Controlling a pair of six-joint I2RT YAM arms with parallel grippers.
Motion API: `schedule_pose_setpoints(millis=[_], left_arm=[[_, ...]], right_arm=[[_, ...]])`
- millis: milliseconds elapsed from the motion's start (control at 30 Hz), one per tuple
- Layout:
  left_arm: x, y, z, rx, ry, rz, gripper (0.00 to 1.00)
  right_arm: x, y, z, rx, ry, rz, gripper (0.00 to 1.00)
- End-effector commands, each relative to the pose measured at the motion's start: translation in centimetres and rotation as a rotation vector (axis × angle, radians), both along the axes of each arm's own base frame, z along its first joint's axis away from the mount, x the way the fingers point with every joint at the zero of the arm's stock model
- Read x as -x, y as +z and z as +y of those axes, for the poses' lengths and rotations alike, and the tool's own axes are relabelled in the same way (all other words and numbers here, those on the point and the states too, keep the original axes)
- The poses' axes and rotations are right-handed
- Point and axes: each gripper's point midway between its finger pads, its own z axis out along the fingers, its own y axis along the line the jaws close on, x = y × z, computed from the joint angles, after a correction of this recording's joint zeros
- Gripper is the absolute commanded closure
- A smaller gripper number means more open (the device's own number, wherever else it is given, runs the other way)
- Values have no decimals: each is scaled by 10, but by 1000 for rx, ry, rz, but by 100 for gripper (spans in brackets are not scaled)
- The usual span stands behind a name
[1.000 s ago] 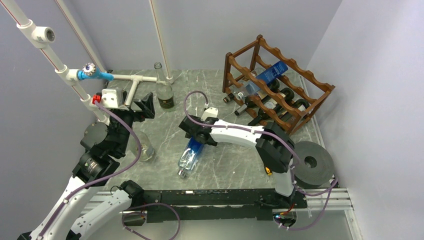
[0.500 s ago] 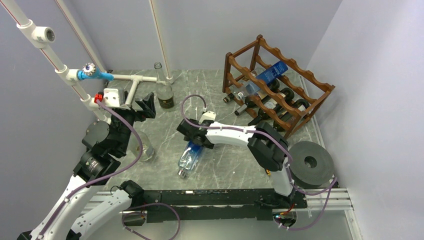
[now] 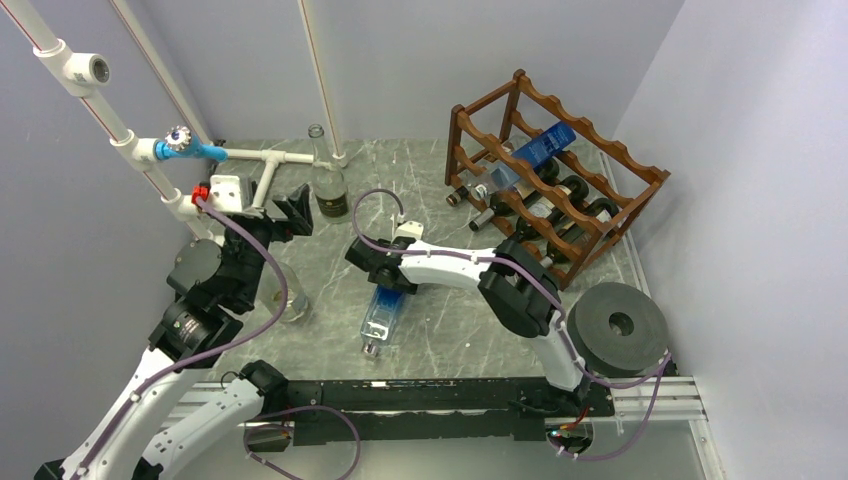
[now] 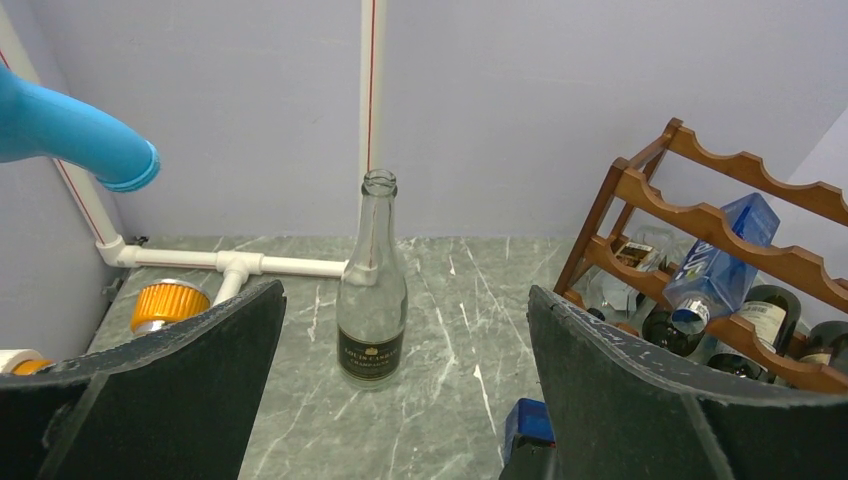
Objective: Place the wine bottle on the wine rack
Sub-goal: Pick up the wine bottle from the center of the board.
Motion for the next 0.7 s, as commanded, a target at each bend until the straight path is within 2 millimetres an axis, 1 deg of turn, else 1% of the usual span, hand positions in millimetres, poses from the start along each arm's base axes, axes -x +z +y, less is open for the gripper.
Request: schedule_pose_setpoints(millis=[0, 33, 100, 133, 167, 200, 267, 433, 567, 667], left_arm=[[-1, 14, 1, 15, 4, -25, 3], [-1, 14, 0, 14, 2, -25, 3], [-1, 13, 0, 14, 3, -27, 3], [-2, 13, 1, 15, 5, -28, 3], [-2, 13, 0, 15, 5, -27, 3], [-2, 13, 1, 14, 6, -26, 3], [-2, 12, 0, 12, 6, -23, 3], [-4, 11, 1, 8, 14, -18, 3], [-6, 9, -1, 5, 12, -14, 2], [-7, 6, -5, 4, 1, -1, 2]], right_arm=[[-1, -10, -3, 10, -23, 17, 60], [-2, -8, -5, 16, -31, 12, 62], [-5, -1, -9, 20, -46, -11, 73], [-6, 2, -11, 22, -51, -22, 77], [-7, 6, -12, 17, -55, -34, 82], [-9, 14, -15, 7, -60, -55, 100], [-9, 21, -17, -9, -63, -65, 100], [-12, 46, -24, -59, -84, -131, 100], [-16, 67, -28, -111, -52, -214, 100], [-18, 85, -37, -155, -77, -260, 100]])
